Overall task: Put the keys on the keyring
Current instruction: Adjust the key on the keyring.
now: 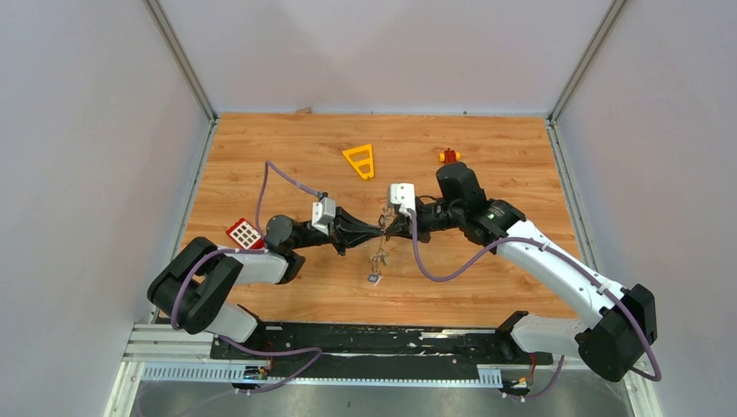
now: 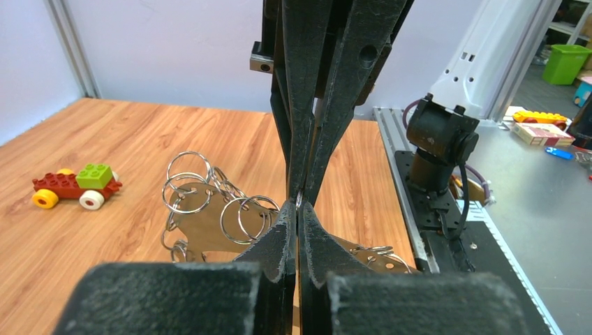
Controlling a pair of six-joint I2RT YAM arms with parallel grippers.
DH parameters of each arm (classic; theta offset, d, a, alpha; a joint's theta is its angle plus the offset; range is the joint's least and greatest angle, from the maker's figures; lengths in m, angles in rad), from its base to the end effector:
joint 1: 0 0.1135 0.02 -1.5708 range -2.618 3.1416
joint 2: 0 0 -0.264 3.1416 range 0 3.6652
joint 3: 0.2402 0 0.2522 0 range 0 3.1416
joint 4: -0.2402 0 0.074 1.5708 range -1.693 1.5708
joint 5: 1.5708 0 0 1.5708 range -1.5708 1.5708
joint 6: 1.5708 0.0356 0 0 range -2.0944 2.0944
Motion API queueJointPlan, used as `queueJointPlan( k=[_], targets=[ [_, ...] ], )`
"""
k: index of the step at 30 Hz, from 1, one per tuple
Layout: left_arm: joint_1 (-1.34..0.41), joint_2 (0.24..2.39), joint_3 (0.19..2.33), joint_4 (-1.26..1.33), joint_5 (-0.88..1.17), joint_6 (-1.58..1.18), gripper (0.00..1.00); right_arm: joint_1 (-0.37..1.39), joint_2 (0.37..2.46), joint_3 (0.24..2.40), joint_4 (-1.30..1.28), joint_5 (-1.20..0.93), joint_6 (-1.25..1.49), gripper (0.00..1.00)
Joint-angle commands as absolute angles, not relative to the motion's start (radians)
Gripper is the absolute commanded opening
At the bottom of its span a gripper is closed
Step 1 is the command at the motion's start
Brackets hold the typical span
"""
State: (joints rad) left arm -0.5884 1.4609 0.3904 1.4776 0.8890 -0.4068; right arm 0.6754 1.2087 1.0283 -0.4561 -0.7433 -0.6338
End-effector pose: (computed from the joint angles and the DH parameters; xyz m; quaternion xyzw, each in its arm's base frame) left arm 0.1924 -0.1616 0.2279 0.4028 0.4615 -0.5677 0.5500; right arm 0.1869 0.1806 0.3159 -0.6362 0.5604 0.3329 0.4128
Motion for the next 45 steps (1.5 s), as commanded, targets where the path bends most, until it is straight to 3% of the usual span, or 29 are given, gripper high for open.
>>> queueJointPlan(
  k=[1, 11, 27, 45],
  targets=[
    [-0.586, 1.469, 0.402, 1.606, 0.892, -0.396, 0.0, 0.677, 1.199, 1.065, -0.444, -0.735, -0.657, 0.0],
    [-0.587, 1.471, 0.403, 1.605, 0.928, -0.396, 0.0, 0.681, 1.189, 1.051, -0.439, -0.714, -0.675, 0.0],
    [-0.587, 1.454, 0.402, 1.605, 0.944, -0.407, 0.0, 0.682, 1.206, 1.052, -0.436, -0.74, -0.662, 0.14],
    [-0.587, 1.456, 0.404, 1.605, 0.941, -0.411, 0.0, 0.682, 1.241, 1.046, -0.432, -0.76, -0.659, 0.11]
  ],
)
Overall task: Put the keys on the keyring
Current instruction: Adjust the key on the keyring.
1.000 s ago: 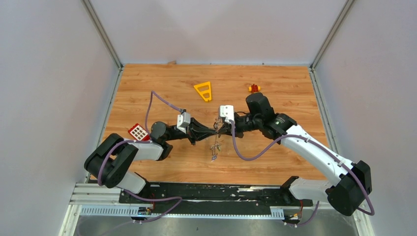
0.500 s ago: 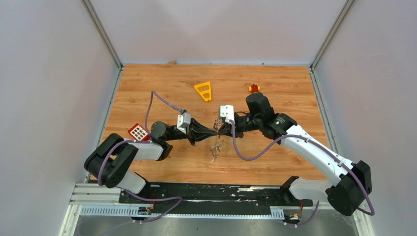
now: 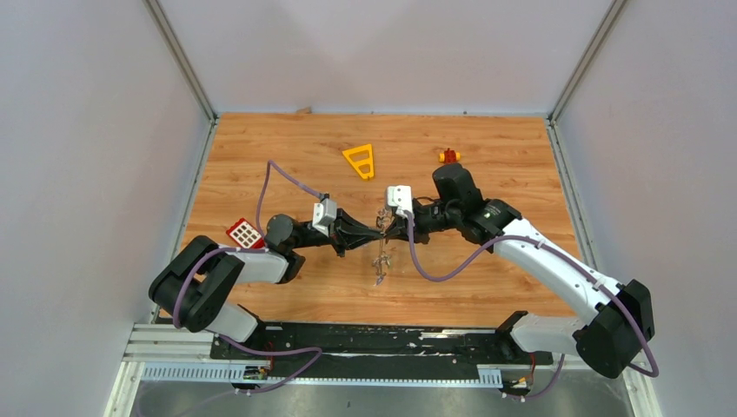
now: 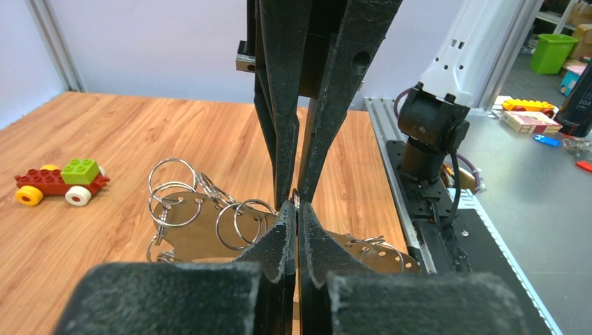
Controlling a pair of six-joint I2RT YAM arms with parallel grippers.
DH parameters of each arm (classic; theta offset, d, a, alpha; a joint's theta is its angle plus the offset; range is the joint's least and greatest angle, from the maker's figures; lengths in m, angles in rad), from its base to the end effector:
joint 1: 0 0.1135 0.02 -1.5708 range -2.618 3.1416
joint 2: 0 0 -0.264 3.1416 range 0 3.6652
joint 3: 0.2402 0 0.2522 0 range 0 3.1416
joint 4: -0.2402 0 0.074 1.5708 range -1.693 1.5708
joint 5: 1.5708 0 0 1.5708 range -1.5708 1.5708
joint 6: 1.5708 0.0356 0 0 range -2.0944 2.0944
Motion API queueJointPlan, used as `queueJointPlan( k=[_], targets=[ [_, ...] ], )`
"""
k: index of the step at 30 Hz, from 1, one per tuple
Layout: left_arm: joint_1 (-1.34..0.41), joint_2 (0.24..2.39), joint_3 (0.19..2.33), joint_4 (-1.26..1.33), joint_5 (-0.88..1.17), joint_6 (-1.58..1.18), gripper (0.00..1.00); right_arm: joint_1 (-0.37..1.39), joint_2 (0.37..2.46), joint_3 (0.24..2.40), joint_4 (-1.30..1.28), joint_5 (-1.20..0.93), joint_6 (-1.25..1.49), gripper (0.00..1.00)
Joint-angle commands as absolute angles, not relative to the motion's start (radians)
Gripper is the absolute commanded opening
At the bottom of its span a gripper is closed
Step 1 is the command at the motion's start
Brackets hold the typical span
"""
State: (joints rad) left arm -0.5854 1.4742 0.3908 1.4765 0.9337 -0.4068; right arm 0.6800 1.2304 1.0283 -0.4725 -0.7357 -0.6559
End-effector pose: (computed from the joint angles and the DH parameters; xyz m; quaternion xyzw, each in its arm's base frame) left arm 0.1927 -0.1621 0.2244 0.4170 0.4606 -0.5733 0.5341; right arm 0.1889 0.1835 0.3093 -0.6432 0.5638 0.3290 0.4003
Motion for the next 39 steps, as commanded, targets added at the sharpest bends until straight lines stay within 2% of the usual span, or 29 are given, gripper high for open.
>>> queueJointPlan(
  k=[1, 14, 19, 22, 29, 34, 39],
  targets=[
    [-0.587, 1.457, 0.403, 1.605, 0.941, -0.411, 0.0, 0.681, 1.242, 1.046, -0.43, -0.763, -0.657, 0.11],
    [-0.588, 1.462, 0.405, 1.605, 0.94, -0.413, 0.0, 0.689, 1.241, 1.046, -0.41, -0.789, -0.633, 0.14],
    [-0.589, 1.465, 0.406, 1.605, 0.941, -0.413, 0.0, 0.691, 1.238, 1.047, -0.405, -0.792, -0.629, 0.08],
    [-0.588, 1.468, 0.402, 1.605, 0.941, -0.408, 0.0, 0.691, 1.225, 1.038, -0.397, -0.781, -0.635, 0.01],
    [-0.588, 1.485, 0.411, 1.606, 0.952, -0.401, 0.0, 0.691, 1.184, 1.053, -0.452, -0.691, -0.71, 0.0],
    [-0.582, 1.491, 0.432, 1.6, 1.007, -0.382, 0.17, 0.72, 1.201, 1.105, -0.564, -0.606, -0.773, 0.0],
    [-0.555, 1.452, 0.465, 1.46, 1.047, -0.289, 0.33, 0.773, 1.242, 1.178, -0.7, -0.48, -0.807, 0.0]
  ],
)
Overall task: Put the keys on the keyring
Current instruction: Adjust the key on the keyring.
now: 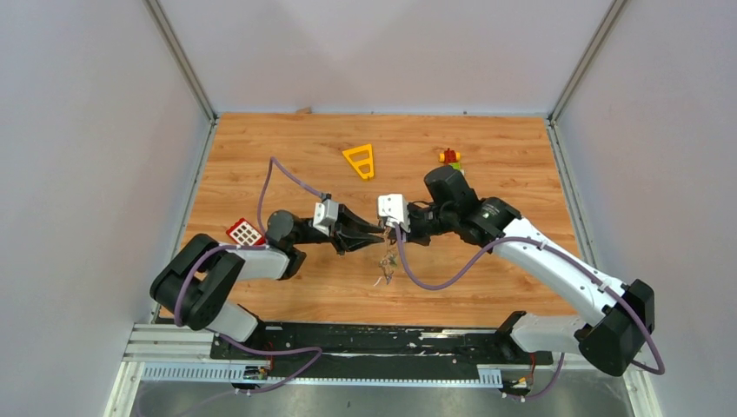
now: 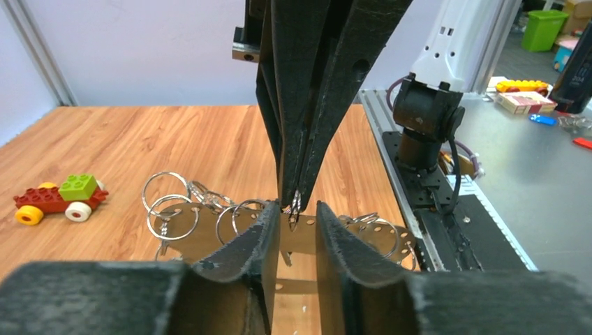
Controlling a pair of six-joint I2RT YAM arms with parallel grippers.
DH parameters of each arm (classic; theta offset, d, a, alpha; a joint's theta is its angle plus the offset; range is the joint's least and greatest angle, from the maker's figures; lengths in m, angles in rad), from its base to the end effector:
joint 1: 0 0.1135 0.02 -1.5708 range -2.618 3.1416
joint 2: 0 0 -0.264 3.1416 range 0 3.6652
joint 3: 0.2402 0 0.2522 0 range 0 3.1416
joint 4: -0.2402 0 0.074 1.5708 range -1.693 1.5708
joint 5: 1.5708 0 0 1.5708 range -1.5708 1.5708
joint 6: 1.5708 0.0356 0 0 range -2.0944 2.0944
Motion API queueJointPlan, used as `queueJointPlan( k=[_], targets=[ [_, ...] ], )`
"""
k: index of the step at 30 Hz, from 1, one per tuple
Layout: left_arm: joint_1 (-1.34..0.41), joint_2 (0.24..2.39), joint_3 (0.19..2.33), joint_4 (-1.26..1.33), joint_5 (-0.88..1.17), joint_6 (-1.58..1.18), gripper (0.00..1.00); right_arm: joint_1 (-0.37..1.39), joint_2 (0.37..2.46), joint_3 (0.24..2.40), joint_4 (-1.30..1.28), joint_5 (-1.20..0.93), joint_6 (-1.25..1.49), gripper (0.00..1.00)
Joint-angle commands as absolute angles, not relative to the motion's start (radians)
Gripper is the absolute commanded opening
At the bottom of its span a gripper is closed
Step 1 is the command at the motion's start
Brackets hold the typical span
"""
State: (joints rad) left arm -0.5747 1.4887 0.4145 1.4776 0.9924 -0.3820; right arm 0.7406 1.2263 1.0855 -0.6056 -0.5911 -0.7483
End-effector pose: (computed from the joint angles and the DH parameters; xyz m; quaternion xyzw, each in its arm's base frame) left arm 0.1968 -0.1630 0.2265 0.4420 0.4442 -0.5707 0.5307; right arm 0.1769 0.1886 0.3167 -0.6797 0.5656 0.2654 0.3843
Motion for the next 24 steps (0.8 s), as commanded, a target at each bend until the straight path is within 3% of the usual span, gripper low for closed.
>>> queueJointPlan(
  k=[1, 5, 9, 14, 24],
  targets=[
    [-0.553, 1.436, 0.474, 1.402, 1.059, -0.249, 0.36, 0.783, 1.251, 1.193, -0.723, -0.455, -0.81, 0.0],
    [-0.551, 1.348, 0.54, 1.022, 1.071, 0.042, 0.46, 0.833, 1.292, 1.259, -0.805, -0.337, -0.821, 0.0],
    [-0.552, 1.29, 0.599, 0.682, 1.043, 0.3, 0.46, 0.882, 1.326, 1.307, -0.851, -0.235, -0.824, 0.0],
    [-0.554, 1.278, 0.589, 0.682, 1.051, 0.319, 0.41, 0.913, 1.362, 1.349, -0.879, -0.151, -0.817, 0.0],
    [-0.56, 1.32, 0.561, 0.759, 1.109, 0.367, 0.42, 0.943, 1.415, 1.419, -0.941, -0.063, -0.818, 0.0]
  ],
)
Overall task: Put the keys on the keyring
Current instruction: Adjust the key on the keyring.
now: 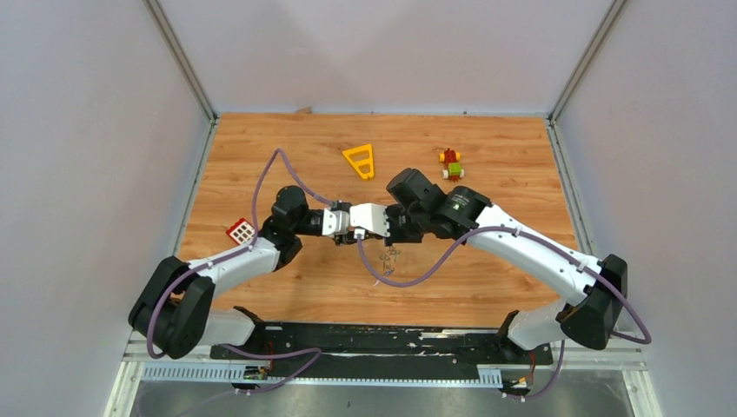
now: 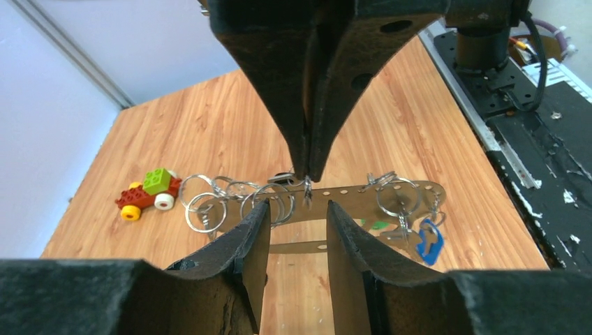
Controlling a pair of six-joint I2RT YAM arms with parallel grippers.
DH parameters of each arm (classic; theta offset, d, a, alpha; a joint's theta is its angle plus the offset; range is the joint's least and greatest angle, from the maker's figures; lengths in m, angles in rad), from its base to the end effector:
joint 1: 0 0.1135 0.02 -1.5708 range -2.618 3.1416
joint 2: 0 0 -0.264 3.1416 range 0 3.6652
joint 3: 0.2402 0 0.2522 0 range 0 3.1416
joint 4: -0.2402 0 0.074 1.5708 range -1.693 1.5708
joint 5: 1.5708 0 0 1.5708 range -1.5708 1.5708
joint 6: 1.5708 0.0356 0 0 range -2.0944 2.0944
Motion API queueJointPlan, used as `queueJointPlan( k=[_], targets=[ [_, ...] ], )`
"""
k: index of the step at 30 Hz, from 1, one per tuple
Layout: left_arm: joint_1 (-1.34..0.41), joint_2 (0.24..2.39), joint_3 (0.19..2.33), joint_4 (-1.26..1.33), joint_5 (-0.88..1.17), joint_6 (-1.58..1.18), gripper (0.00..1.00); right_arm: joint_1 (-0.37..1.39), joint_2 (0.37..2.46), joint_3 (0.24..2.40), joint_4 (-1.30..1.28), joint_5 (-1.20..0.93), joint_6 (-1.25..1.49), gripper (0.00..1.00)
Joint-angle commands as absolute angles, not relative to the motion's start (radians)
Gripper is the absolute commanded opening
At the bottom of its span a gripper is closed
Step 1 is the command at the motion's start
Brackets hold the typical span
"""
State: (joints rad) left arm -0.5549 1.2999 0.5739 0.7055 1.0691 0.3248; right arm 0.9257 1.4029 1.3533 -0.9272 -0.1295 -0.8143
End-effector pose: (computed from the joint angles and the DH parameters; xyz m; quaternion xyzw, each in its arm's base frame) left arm 0.2075 -0.1653 0.2482 0.5843 0.4043 -0.4306 0.5564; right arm 0.1675 0.2302 0.3310 -0.7415 0.6008 0.0780 0.2881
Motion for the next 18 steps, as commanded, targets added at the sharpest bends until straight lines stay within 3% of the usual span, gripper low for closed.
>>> queueJointPlan(
  k=[1, 8, 14, 18],
  targets=[
    [-0.563, 1.326, 0.559, 0.778, 1.114, 0.367, 0.43, 0.943, 1.42, 1.422, -0.945, -0.059, -0.818, 0.0],
    [-0.566, 1.42, 0.524, 1.056, 1.132, 0.241, 0.44, 0.955, 1.435, 1.431, -0.951, -0.032, -0.825, 0.0],
    [-0.566, 1.589, 0.49, 1.588, 1.131, -0.074, 0.42, 0.96, 1.443, 1.443, -0.956, -0.027, -0.827, 0.0],
    [-0.577, 1.629, 0.496, 1.608, 1.124, -0.109, 0.35, 0.96, 1.442, 1.441, -0.955, -0.036, -0.824, 0.0]
  ],
)
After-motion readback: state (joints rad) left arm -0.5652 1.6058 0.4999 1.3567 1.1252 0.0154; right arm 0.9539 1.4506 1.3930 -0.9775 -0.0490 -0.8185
